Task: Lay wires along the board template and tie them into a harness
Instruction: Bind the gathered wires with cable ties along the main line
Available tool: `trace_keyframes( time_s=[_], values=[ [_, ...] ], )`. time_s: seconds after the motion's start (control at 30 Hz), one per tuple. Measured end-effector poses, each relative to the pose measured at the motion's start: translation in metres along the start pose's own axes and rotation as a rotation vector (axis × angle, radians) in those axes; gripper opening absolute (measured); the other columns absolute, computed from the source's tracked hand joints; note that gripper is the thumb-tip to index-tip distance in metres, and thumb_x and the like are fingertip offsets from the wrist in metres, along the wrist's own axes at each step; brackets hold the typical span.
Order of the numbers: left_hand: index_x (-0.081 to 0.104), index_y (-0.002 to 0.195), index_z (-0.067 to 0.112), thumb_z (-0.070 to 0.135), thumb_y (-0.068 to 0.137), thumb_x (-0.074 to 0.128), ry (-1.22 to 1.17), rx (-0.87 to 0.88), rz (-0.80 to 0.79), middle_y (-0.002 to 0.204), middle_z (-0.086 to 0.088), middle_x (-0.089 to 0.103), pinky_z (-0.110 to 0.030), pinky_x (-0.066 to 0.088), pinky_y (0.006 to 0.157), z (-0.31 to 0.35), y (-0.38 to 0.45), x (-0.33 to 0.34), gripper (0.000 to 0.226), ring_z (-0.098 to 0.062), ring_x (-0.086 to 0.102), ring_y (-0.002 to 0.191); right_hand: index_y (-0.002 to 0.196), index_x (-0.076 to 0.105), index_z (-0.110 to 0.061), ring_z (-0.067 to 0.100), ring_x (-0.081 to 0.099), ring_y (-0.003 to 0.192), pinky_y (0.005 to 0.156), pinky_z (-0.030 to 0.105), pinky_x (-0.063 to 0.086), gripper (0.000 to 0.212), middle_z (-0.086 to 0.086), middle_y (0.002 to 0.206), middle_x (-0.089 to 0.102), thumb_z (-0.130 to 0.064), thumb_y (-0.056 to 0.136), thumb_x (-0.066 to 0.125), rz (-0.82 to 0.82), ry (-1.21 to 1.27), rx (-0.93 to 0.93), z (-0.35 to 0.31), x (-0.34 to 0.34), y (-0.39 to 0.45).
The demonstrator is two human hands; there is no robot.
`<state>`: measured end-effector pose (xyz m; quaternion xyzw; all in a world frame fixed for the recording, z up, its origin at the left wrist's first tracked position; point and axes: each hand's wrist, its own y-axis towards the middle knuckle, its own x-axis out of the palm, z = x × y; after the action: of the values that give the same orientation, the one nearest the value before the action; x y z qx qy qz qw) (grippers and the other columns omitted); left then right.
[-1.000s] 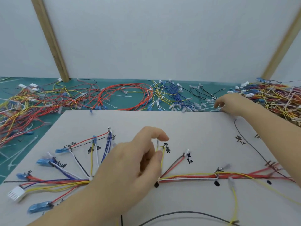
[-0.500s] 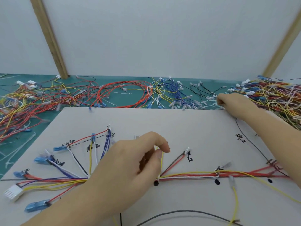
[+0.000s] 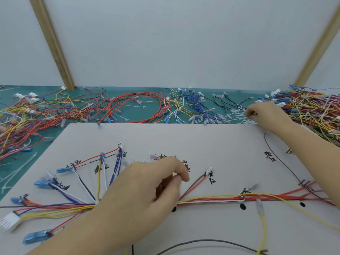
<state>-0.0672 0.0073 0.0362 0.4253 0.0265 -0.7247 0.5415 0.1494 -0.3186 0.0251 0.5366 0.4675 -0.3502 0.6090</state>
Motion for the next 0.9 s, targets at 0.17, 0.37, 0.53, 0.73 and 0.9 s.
trace_keyframes(
  time_s=[0.17, 0.37, 0.53, 0.73, 0.9],
  values=[
    [0.053, 0.086, 0.038, 0.035, 0.08, 0.038, 0.063, 0.01, -0.018, 0.048, 0.018, 0.045, -0.003, 0.024, 0.044, -0.009, -0.004, 0.002, 0.017, 0.001, 0.04, 0.041, 0.096, 0.064, -0.006, 0.032, 0.057, 0.085, 0.07, 0.036, 0.042, 0.015, 0.016, 0.095, 0.068, -0.003, 0.089, 0.052, 0.074, 0.064, -0.006, -0.001, -0.003, -0.003],
    [0.055, 0.093, 0.032, 0.024, 0.082, 0.044, 0.209, 0.106, -0.033, 0.069, 0.023, 0.041, -0.003, 0.029, 0.053, 0.0, -0.003, 0.005, 0.018, 0.001, 0.042, 0.053, 0.101, 0.055, -0.013, 0.0, 0.055, 0.063, 0.063, 0.021, 0.042, 0.015, -0.001, 0.077, 0.063, -0.006, 0.088, 0.057, 0.421, 0.598, -0.083, -0.049, -0.039, -0.023],
    [0.069, 0.087, 0.022, 0.024, 0.083, 0.047, 0.316, 0.235, -0.149, 0.082, 0.008, 0.061, -0.021, 0.049, 0.058, 0.009, 0.001, 0.021, 0.023, -0.008, 0.056, 0.071, 0.079, 0.072, -0.023, 0.002, 0.064, 0.063, 0.066, 0.014, 0.051, 0.035, -0.01, 0.067, 0.07, 0.005, 0.087, 0.053, 0.155, 1.289, -0.144, -0.102, -0.071, -0.061],
    [0.057, 0.113, 0.031, 0.04, 0.091, 0.048, 0.375, -0.015, -0.267, 0.106, 0.012, 0.05, -0.026, 0.037, 0.089, 0.013, 0.033, 0.054, 0.026, -0.009, 0.047, 0.1, 0.079, 0.077, -0.024, 0.009, 0.068, 0.071, 0.064, 0.016, 0.052, 0.021, -0.002, 0.075, 0.073, -0.009, 0.068, 0.067, -0.311, 1.559, -0.17, -0.119, -0.068, -0.097],
    [0.066, 0.092, 0.03, 0.036, 0.082, 0.061, 0.303, -0.16, -0.239, 0.067, 0.016, 0.047, -0.017, 0.036, 0.066, 0.008, 0.045, 0.069, 0.013, 0.003, 0.043, 0.066, 0.07, 0.074, -0.027, 0.003, 0.058, 0.06, 0.056, 0.016, 0.049, 0.006, -0.007, 0.07, 0.068, -0.022, 0.068, 0.076, -0.435, 1.289, -0.147, -0.111, -0.064, -0.097]
  ],
)
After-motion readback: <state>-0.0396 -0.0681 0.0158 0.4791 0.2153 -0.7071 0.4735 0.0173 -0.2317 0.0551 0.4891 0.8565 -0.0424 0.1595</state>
